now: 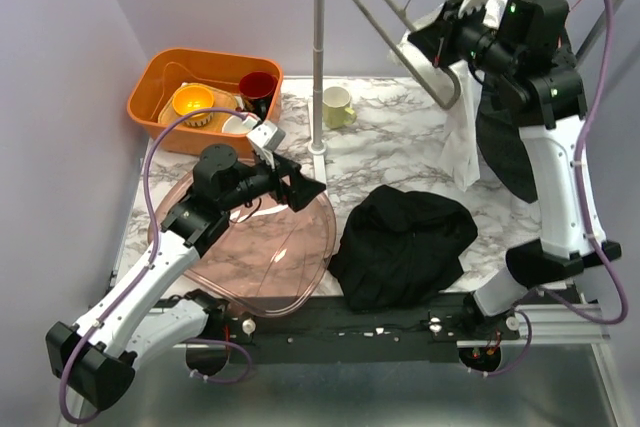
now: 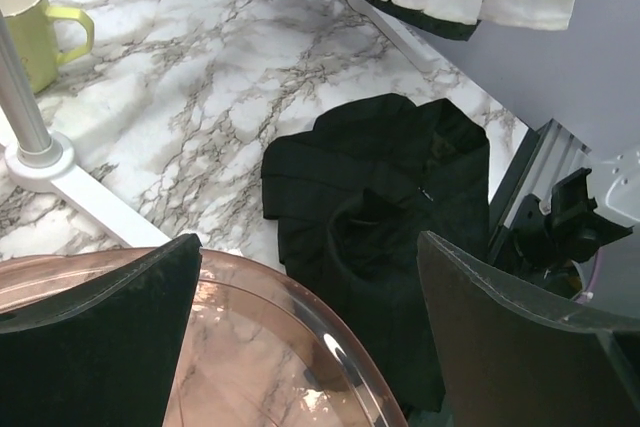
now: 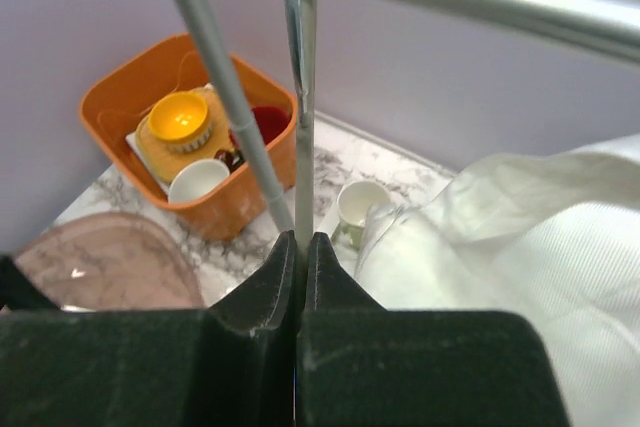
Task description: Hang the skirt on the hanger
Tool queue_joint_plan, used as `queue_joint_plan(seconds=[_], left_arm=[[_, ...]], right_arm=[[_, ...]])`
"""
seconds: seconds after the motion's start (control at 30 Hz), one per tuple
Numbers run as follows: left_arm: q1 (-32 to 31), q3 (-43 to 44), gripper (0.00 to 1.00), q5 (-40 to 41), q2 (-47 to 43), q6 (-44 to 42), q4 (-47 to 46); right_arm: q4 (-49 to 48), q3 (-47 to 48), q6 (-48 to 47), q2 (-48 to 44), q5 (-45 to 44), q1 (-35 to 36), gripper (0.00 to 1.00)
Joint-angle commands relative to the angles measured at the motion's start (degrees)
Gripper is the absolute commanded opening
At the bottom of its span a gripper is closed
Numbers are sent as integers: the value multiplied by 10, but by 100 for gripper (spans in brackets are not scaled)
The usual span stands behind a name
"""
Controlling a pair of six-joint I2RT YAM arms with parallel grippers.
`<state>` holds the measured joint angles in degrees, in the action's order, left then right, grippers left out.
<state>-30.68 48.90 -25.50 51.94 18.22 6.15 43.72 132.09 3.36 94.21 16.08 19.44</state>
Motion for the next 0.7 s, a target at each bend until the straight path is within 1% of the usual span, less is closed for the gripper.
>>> queue_joint_plan(seconds=[0.0,0.07,0.13,0.17,0.2,0.23,0.27,0.3,0.33,0.37,0.4,0.43,0.47,0.5,0.53,0.57,0.67], left_arm=[[4,0,99,-1,11,36,15],[4,-7,98,-20,19,62,8],[4,-9,96,-35,30,83,4],[-3,-9,93,-41,33,96,4],[-11,-7,92,-34,37,100,7],[-24,-5,92,-25,45,99,21],[-38,6,91,9,49,90,32],[-72,14,91,25,57,82,44],[-90,23,90,45,72,74,65],[-109,43,89,69,81,61,78],[-153,54,89,128,101,40,92],[-171,64,89,154,112,30,113],[-190,83,88,177,123,23,123],[-219,90,87,220,144,3,129],[-237,96,86,245,155,0,136],[-249,107,87,271,164,-7,138],[-286,129,87,346,209,-34,145]], right_arm=[[21,-110,-60,-121,101,3,1],[36,-174,-94,-161,124,3,0],[63,-216,-120,-221,159,3,1],[70,-237,-142,-242,169,3,1],[74,-290,-153,-263,184,3,1],[86,-315,-167,-311,186,3,1],[92,-343,-185,-331,181,3,1],[99,-365,-194,-355,148,3,1],[112,-413,-204,-398,130,2,0],[114,-439,-228,-427,114,-9,1],[115,-465,-237,-453,92,-16,1],[121,-513,-244,-477,86,-23,0],[132,-528,-258,-523,84,-39,1],[144,-544,-265,-540,81,-46,1],[167,-567,-271,-562,77,-52,1],[177,-580,-280,-600,72,-64,1],[207,-612,-300,-653,42,-90,1]])
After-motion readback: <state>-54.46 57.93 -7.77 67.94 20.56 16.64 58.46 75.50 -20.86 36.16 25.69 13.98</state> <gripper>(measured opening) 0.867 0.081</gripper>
